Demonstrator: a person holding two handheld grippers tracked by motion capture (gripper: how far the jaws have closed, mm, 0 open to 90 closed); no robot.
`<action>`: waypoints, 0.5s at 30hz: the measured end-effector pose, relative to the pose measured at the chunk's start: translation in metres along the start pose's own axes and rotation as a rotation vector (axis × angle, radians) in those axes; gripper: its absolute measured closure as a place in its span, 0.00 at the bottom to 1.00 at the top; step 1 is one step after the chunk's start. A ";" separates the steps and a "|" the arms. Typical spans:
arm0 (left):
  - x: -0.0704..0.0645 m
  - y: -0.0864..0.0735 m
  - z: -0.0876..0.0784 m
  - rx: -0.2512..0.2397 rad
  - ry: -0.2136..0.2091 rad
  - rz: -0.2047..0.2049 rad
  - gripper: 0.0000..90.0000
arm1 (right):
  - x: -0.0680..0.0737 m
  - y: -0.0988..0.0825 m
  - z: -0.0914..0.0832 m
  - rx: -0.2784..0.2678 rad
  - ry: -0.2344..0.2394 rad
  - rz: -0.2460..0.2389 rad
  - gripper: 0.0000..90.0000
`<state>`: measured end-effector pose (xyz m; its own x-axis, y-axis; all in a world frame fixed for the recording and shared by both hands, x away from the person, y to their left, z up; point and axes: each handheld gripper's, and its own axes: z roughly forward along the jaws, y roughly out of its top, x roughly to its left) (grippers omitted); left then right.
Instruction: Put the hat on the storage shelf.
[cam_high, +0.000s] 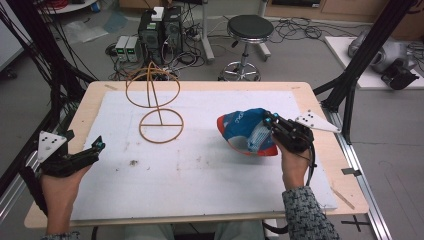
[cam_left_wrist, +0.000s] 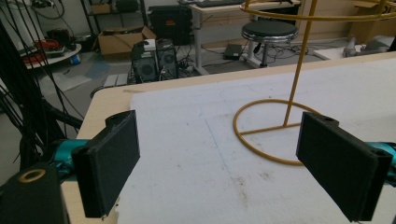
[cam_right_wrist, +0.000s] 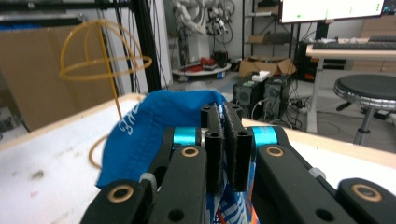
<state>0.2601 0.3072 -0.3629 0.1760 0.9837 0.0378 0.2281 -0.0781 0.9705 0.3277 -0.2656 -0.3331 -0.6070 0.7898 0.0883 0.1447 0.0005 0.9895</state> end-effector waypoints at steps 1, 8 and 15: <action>0.000 0.000 0.000 0.000 0.000 0.000 0.15 | 0.000 0.003 0.002 -0.008 0.001 0.006 0.97; 0.001 0.000 0.000 0.001 -0.001 -0.002 0.15 | 0.001 0.023 0.015 -0.037 0.015 0.020 0.97; 0.002 0.000 -0.001 -0.004 -0.001 -0.009 0.15 | 0.004 0.044 0.034 -0.064 0.047 0.041 0.97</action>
<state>0.2594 0.3096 -0.3624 0.1752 0.9841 0.0284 0.2254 -0.0681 0.9719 0.3579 -0.2413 -0.2930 -0.6375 0.7590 0.1324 0.1210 -0.0711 0.9901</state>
